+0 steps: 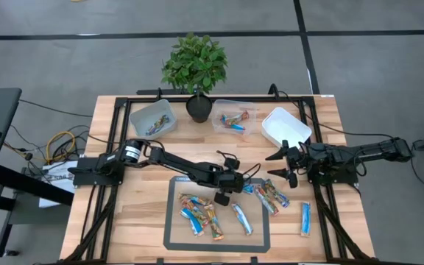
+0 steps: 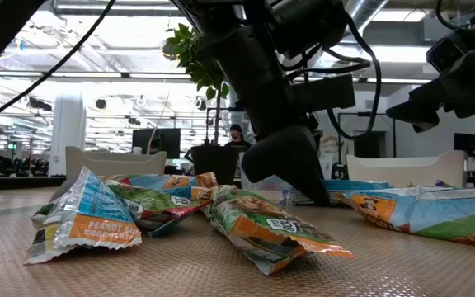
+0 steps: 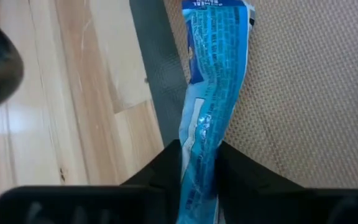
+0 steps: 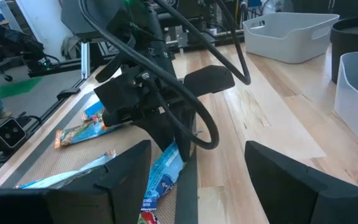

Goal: Pick and place Granola Bars by type
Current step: Put the blue granola bar into the gray bin

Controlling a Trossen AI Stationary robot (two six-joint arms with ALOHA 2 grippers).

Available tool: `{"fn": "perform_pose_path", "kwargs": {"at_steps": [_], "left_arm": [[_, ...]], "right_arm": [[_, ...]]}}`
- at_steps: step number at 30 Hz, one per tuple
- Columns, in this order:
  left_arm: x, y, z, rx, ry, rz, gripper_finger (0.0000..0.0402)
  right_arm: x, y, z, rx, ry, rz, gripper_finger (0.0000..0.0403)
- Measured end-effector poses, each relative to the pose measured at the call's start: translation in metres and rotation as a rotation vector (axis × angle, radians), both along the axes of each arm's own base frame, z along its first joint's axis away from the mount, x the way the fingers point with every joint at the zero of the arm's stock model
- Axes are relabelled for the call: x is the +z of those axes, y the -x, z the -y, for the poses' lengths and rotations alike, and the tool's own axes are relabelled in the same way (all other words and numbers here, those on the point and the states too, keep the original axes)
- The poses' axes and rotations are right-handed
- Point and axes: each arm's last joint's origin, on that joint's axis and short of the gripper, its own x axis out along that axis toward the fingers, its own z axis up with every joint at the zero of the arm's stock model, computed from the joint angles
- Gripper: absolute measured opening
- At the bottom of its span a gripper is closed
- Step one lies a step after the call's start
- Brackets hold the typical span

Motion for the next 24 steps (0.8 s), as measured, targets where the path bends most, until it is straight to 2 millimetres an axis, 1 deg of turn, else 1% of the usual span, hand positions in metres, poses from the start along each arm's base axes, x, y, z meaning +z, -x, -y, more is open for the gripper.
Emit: {"fn": "perform_pose_path", "kwargs": {"at_steps": [3, 4, 7, 10, 17, 20, 24], "left_arm": [[0.004, -0.004, 0.001, 0.018, 0.029, 0.061, 0.004], [0.008, -0.005, 0.001, 0.029, 0.035, 0.083, 0.0036], [0.024, -0.006, -0.005, 0.091, 0.021, 0.153, 0.0033], [0.036, -0.002, -0.018, 0.186, -0.009, 0.159, 0.004], [0.066, 0.019, -0.048, 0.359, -0.01, 0.075, 0.0039], [0.077, 0.03, -0.056, 0.419, -0.011, 0.036, 0.0035], [0.091, 0.044, -0.06, 0.495, -0.021, 0.004, 0.0036]], "right_arm": [[0.0, 0.0, 0.0, 0.0, 0.0, 0.0, 0.0256], [0.0, 0.0, 0.0, 0.0, 0.0, 0.0, 0.0256], [0.0, 0.0, 0.0, 0.0, 0.0, 0.0, 0.0256], [0.0, 0.0, 0.0, 0.0, 0.0, 0.0, 0.0256], [0.0, 0.0, 0.0, 0.0, 0.0, 0.0, 0.0256], [0.0, 0.0, 0.0, 0.0, 0.0, 0.0, 0.0256], [0.0, 0.0, 0.0, 0.0, 0.0, 0.0, 0.0256]]}}
